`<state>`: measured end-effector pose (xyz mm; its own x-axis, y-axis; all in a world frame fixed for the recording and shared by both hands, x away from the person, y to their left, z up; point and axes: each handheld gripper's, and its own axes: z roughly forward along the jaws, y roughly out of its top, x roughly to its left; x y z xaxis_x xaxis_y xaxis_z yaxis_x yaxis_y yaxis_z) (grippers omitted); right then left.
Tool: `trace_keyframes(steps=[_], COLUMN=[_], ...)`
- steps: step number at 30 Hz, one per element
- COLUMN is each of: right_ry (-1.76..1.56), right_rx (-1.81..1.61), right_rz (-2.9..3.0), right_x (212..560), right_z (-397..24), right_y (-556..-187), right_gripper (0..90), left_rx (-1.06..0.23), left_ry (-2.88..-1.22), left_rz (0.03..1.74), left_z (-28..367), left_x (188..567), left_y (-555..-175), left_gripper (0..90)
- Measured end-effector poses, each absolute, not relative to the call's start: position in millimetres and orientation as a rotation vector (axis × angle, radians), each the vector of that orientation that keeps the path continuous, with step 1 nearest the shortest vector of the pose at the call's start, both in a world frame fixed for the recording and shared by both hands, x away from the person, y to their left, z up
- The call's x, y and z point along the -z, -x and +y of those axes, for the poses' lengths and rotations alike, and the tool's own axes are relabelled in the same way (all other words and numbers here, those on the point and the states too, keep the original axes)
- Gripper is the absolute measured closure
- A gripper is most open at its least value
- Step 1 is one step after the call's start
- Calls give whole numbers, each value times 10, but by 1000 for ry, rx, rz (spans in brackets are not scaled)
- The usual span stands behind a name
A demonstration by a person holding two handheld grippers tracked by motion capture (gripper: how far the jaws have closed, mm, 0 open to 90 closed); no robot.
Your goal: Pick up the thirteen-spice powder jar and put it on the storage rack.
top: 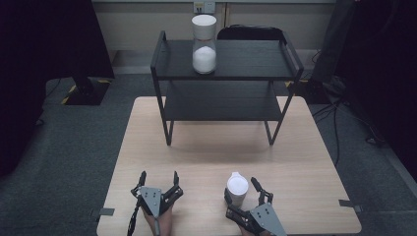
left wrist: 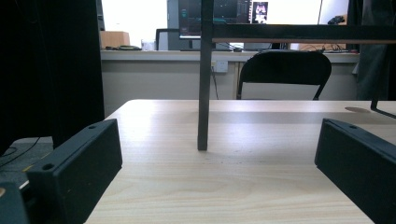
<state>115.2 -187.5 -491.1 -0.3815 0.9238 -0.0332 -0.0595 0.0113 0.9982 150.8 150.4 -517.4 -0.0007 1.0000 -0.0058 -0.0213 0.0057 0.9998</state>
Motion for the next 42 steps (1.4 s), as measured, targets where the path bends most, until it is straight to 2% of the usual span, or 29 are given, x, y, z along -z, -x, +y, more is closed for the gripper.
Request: trace_keyframes(steps=[9, 26, 42], right_ry=[-975, -983, -970], right_rx=[-1497, -1506, -1493], right_rz=[1491, 1531, 1538], right_x=[4986, 4989, 4981], right_z=[-1884, -1900, -1903], right_y=[-1174, -1228, -1228], right_gripper=[155, 294, 301], left_rx=[-1213, -1213, -1213], left_ry=[-1191, -1191, -1191], left_rz=[1194, 1195, 1194], left_z=[1508, 1508, 1507], left_x=[5173, 5173, 5173], left_y=[-1508, -1508, -1508], left_gripper=[1, 1, 1])
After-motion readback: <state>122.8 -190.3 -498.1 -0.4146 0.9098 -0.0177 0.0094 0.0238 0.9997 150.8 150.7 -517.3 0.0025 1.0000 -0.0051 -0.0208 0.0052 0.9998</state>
